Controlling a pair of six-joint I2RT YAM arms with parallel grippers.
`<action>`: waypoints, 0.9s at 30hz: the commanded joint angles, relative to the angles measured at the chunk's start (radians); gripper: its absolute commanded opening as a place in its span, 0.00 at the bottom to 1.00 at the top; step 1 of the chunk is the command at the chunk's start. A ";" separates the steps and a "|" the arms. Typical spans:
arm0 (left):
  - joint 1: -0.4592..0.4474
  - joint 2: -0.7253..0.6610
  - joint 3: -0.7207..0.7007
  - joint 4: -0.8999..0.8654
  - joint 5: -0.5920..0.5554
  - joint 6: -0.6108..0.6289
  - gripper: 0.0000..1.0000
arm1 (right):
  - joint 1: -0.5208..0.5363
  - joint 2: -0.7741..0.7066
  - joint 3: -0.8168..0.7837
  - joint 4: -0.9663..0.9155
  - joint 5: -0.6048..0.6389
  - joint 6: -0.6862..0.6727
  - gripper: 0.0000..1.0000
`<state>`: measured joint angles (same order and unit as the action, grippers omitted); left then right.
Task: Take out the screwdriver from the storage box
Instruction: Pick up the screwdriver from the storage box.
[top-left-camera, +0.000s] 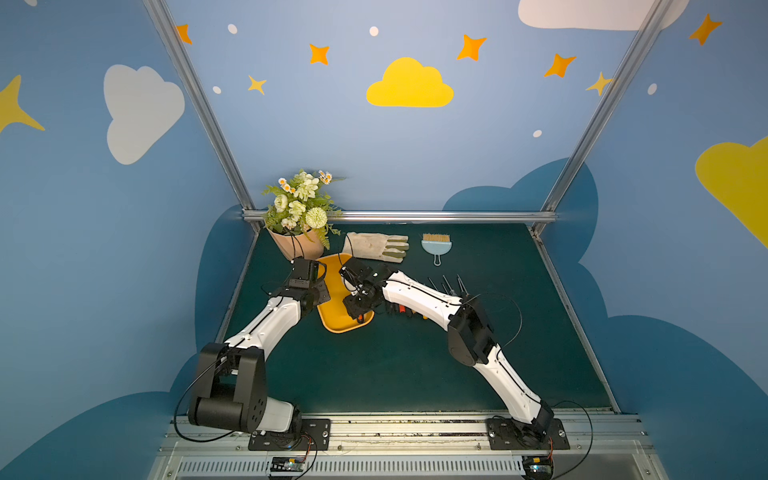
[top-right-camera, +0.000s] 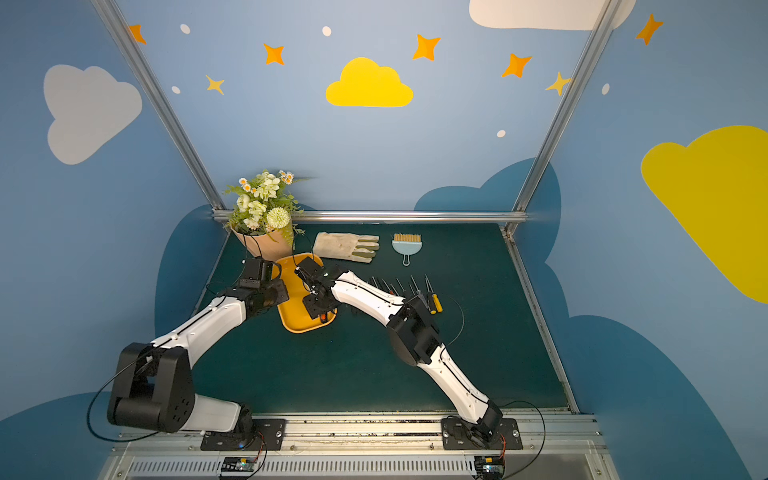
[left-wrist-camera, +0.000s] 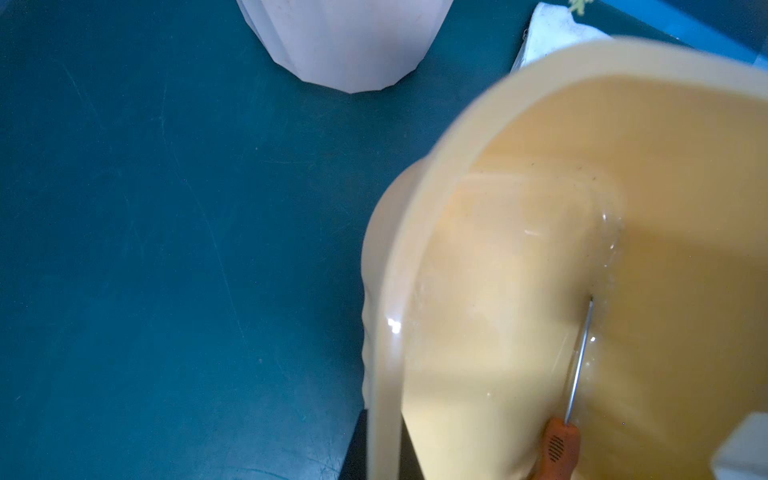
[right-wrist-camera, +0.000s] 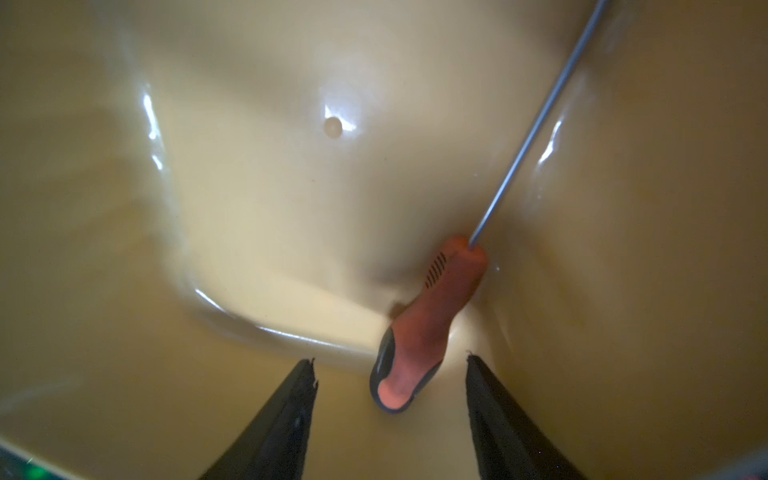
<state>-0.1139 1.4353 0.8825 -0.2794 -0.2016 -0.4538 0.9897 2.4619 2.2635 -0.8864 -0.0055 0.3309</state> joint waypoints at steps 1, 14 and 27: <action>0.002 0.005 0.029 0.013 -0.003 0.004 0.02 | -0.008 0.051 0.021 -0.005 0.045 0.025 0.59; 0.008 0.005 0.036 0.000 -0.012 0.008 0.02 | -0.006 0.120 0.038 -0.002 0.026 0.040 0.45; 0.015 0.009 0.048 -0.022 -0.027 0.006 0.02 | -0.017 0.048 0.023 0.000 -0.034 0.065 0.00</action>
<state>-0.1047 1.4395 0.8883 -0.2935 -0.2153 -0.4561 0.9817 2.5351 2.3039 -0.8448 -0.0208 0.3862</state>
